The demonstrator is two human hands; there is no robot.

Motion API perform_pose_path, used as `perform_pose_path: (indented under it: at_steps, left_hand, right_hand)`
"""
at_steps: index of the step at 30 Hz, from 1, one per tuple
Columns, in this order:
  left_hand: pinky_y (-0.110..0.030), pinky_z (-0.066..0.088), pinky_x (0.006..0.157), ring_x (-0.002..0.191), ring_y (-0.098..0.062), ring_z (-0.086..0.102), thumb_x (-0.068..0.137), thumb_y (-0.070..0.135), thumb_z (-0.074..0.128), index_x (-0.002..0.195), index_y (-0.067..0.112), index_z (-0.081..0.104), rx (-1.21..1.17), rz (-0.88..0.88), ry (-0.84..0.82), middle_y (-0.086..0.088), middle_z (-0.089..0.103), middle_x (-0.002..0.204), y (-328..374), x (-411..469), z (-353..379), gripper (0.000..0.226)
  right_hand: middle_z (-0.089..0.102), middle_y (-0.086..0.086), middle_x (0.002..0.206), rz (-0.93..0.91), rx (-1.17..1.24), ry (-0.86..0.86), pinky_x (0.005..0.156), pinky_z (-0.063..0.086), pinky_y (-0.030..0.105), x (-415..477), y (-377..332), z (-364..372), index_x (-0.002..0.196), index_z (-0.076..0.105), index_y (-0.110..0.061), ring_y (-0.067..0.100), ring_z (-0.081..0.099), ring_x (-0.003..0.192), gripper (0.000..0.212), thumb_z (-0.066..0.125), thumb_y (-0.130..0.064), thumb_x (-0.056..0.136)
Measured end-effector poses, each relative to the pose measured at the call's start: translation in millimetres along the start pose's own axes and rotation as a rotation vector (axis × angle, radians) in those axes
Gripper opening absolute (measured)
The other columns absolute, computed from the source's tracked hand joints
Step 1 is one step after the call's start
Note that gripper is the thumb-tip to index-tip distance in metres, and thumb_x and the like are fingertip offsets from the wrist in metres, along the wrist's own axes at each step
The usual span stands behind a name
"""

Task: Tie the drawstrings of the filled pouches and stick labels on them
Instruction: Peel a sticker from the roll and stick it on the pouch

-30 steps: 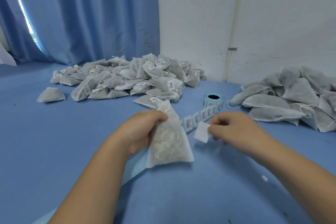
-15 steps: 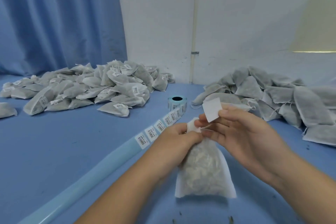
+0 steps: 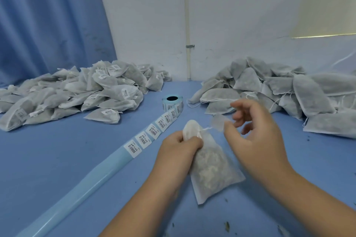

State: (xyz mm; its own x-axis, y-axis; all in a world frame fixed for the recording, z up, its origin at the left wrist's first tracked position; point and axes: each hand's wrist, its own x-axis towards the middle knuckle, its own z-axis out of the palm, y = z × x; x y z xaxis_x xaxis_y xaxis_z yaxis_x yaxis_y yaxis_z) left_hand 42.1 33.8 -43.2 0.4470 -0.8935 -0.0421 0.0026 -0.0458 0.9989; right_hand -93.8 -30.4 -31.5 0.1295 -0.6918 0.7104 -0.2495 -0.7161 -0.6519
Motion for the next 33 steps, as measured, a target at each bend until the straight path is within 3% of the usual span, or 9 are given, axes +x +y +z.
perform_pose_path:
  at_steps: [3,8,12,14,17,24,29,33]
  left_hand:
    - [-0.037,0.039,0.065,0.066,-0.018,0.049,0.061,0.024,0.058,0.079,0.013,0.06,-0.014,0.01,0.032,-0.006,0.053,0.07,2,-3,-1,0.02]
    - [-0.037,0.043,0.067,0.067,-0.019,0.054,0.061,0.024,0.058,0.076,0.011,0.062,-0.031,0.024,0.047,-0.005,0.057,0.069,1,-1,-7,0.02]
    - [-0.038,0.041,0.068,0.07,-0.02,0.052,0.061,0.026,0.057,0.087,-0.004,0.057,-0.045,0.025,0.085,-0.008,0.056,0.074,-4,1,-14,0.039]
    - [-0.037,0.042,0.068,0.07,-0.02,0.054,0.06,0.027,0.058,0.084,0.0,0.059,-0.059,0.001,0.096,-0.007,0.058,0.074,-5,2,-18,0.035]
    - [-0.036,0.046,0.066,0.066,-0.02,0.058,0.059,0.026,0.059,0.076,0.014,0.062,-0.095,-0.049,0.072,-0.005,0.061,0.069,-4,1,-20,0.021]
    - [-0.038,0.04,0.07,0.071,-0.021,0.05,0.061,0.023,0.058,0.079,0.011,0.059,-0.069,-0.033,0.019,-0.01,0.052,0.073,-7,0,-16,0.022]
    - [-0.039,0.041,0.067,0.068,-0.02,0.049,0.061,0.024,0.055,0.077,0.013,0.058,0.017,0.018,0.021,-0.008,0.05,0.07,-8,-1,-13,0.019]
    - [-0.039,0.04,0.066,0.068,-0.02,0.048,0.061,0.029,0.057,0.077,0.005,0.057,0.064,0.02,0.03,-0.006,0.05,0.072,-9,0,-12,0.028]
  right_hand:
    - [0.052,-0.009,0.084,-0.21,-0.203,-0.034,0.068,0.038,0.012,-9,-6,3,0.107,0.057,-0.022,0.005,0.047,0.077,0.032,0.061,-0.017,0.075]
    - [0.056,0.003,0.082,-0.446,-0.303,-0.058,0.067,0.042,0.026,-14,-15,8,0.106,0.064,-0.005,0.013,0.047,0.075,0.031,0.054,-0.015,0.079]
    - [0.052,-0.005,0.082,-0.358,-0.175,-0.044,0.07,0.038,0.011,-15,-19,8,0.107,0.06,-0.014,0.005,0.045,0.074,0.031,0.053,-0.018,0.077]
    - [0.052,-0.009,0.08,-0.234,-0.074,-0.015,0.069,0.038,0.009,-11,-18,9,0.105,0.058,-0.02,0.007,0.049,0.074,0.03,0.057,-0.015,0.076]
    - [0.054,-0.01,0.078,-0.071,0.067,0.018,0.066,0.041,0.016,-3,-12,9,0.1,0.056,-0.03,0.013,0.053,0.074,0.031,0.062,-0.008,0.078]
    - [0.051,-0.009,0.076,-0.333,-0.099,-0.132,0.066,0.038,0.011,-18,-22,15,0.105,0.058,-0.019,0.006,0.047,0.071,0.029,0.052,-0.02,0.076]
    - [0.05,-0.008,0.074,-0.312,-0.22,-0.149,0.065,0.038,0.015,-16,-15,15,0.107,0.061,-0.015,0.008,0.043,0.07,0.036,0.06,-0.011,0.071]
    - [0.052,-0.005,0.075,-0.326,-0.305,-0.157,0.064,0.039,0.021,-14,-12,15,0.108,0.062,-0.011,0.008,0.045,0.07,0.037,0.06,-0.01,0.072]
